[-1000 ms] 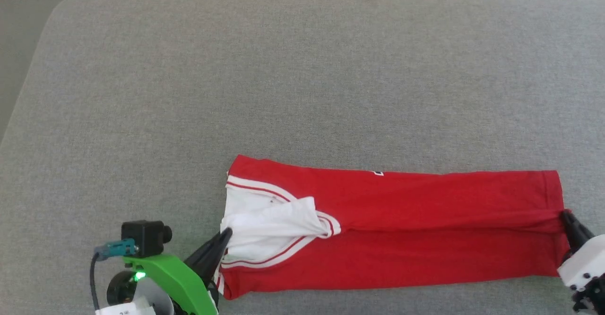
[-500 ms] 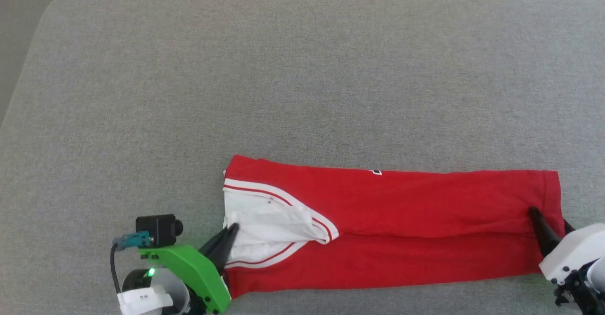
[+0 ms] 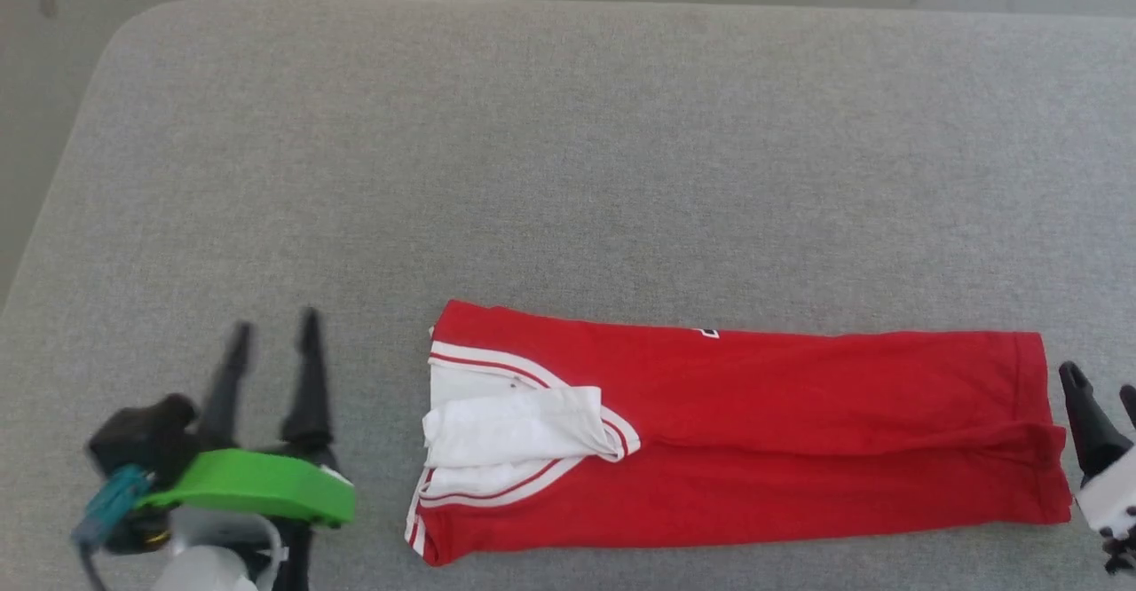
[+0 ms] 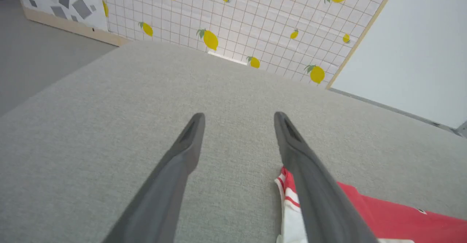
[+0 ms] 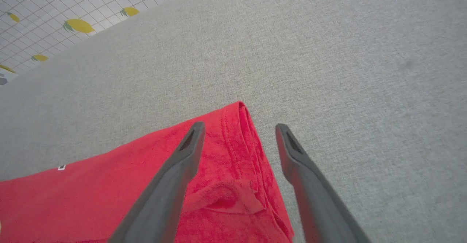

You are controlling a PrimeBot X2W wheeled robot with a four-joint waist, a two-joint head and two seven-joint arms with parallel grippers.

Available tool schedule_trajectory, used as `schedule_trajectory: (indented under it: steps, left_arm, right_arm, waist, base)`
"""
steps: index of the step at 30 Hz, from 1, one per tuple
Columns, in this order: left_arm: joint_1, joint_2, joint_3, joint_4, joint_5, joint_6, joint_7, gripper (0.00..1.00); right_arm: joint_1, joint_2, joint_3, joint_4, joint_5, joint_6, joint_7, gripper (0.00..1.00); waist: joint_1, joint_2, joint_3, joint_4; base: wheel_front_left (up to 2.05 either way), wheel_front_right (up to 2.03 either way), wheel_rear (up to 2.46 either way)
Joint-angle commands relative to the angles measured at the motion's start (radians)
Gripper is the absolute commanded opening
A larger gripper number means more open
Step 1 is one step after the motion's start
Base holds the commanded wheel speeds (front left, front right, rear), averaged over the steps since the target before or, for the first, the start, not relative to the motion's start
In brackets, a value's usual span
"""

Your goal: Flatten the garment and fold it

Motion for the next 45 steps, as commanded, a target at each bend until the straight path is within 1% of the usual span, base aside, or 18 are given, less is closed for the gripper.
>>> schedule_trajectory:
  steps: [1, 5, 7, 9, 12, 16, 22, 23, 24, 25, 26, 32, 37, 41, 45]
  left_arm:
    - [0.027, -0.005, 0.020, -0.024, 0.045, 0.032, -0.024, 1.00]
    - [0.073, -0.006, 0.058, -0.090, 0.204, 0.103, -0.044, 1.00]
    - [0.089, -0.014, 0.076, -0.121, 0.281, 0.124, -0.045, 1.00]
    - [0.116, -0.029, 0.085, -0.136, 0.347, 0.133, -0.045, 1.00]
    - [0.136, -0.056, 0.086, -0.134, 0.381, 0.117, -0.045, 1.00]
    - [0.139, -0.089, 0.097, -0.120, 0.390, 0.082, -0.045, 1.00]
    - [0.135, -0.112, 0.116, -0.093, 0.402, 0.029, -0.045, 1.00]
    - [0.134, -0.113, 0.116, -0.088, 0.404, 0.020, -0.045, 1.00]
    - [0.133, -0.114, 0.116, -0.085, 0.407, 0.014, -0.045, 1.00]
    - [0.130, -0.115, 0.116, -0.080, 0.409, 0.005, -0.045, 1.00]
    - [0.128, -0.116, 0.115, -0.077, 0.412, 0.000, -0.045, 1.00]
    - [0.115, -0.118, 0.112, -0.050, 0.436, -0.021, -0.045, 1.00]
    - [0.110, -0.122, 0.110, -0.031, 0.451, -0.033, -0.045, 1.00]
    - [0.109, -0.123, 0.107, -0.021, 0.465, -0.041, -0.045, 1.00]
    - [0.105, -0.124, 0.107, -0.014, 0.469, -0.049, -0.045, 1.00]
  right_arm:
    - [0.020, 0.001, -0.004, -0.005, -0.008, -0.002, 0.011, 1.00]
    - [0.039, 0.003, -0.007, 0.008, -0.018, -0.002, 0.040, 1.00]
    - [0.043, -0.004, 0.001, 0.023, -0.030, -0.002, 0.053, 1.00]
    - [0.030, -0.004, -0.002, 0.050, -0.025, -0.002, 0.055, 1.00]
    - [0.015, -0.020, -0.006, 0.098, -0.040, -0.002, 0.050, 1.00]
    - [-0.006, -0.035, -0.015, 0.172, -0.055, -0.002, 0.050, 1.00]
    - [-0.028, -0.051, 0.031, 0.250, -0.053, -0.002, 0.070, 1.00]
    - [-0.030, -0.052, 0.041, 0.259, -0.046, -0.002, 0.083, 0.77]
    - [-0.031, -0.053, 0.044, 0.266, -0.044, -0.002, 0.094, 0.42]
    - [-0.031, -0.058, 0.046, 0.274, -0.049, -0.002, 0.106, 0.19]
    - [-0.032, -0.061, 0.042, 0.278, -0.055, -0.002, 0.110, 0.00]
    - [-0.064, -0.063, -0.002, 0.276, -0.104, -0.002, 0.098, 0.00]
    - [-0.102, -0.084, -0.039, 0.272, -0.126, -0.002, 0.070, 0.00]
    - [-0.129, -0.129, -0.084, 0.288, -0.154, -0.002, 0.037, 0.00]
    - [-0.148, -0.190, -0.149, 0.327, -0.205, -0.002, -0.001, 0.00]
  waist:
    - [0.0001, 0.0000, -0.011, -0.001]
    - [0.0001, 0.0000, -0.022, 0.005]
    - [0.0001, 0.0000, -0.023, 0.010]
    - [0.0001, 0.0000, -0.022, 0.016]
    - [0.0001, 0.0000, -0.015, 0.030]
    - [0.0001, 0.0000, -0.006, 0.052]
    - [0.0001, 0.0000, 0.005, 0.069]
    - [0.0001, 0.0000, 0.007, 0.071]
    - [0.0001, 0.0000, 0.009, 0.071]
    - [0.0001, 0.0000, 0.011, 0.072]
    - [0.0001, 0.0000, 0.012, 0.072]
    - [0.0001, 0.0000, 0.012, 0.061]
    - [0.0001, 0.0000, -0.001, 0.042]
    - [0.0001, 0.0000, -0.013, 0.028]
    - [0.0001, 0.0000, -0.018, 0.022]
  base:
    - [0.00, 0.00, 0.00]
    - [0.00, 0.00, 0.00]
    - [0.00, 0.00, 0.00]
    - [0.00, 0.00, 0.00]
    - [0.00, 0.00, 0.00]
    - [0.00, 0.00, 0.00]
    - [0.00, 0.00, 0.00]
    - [0.00, 0.00, 0.00]
    - [0.00, 0.00, 0.00]
    - [0.00, 0.00, 0.00]
    - [0.00, 0.00, 0.00]
    - [0.00, 0.00, 0.00]
    - [0.00, 0.00, 0.00]
    - [0.00, 0.00, 0.00]
    - [0.00, 0.00, 0.00]
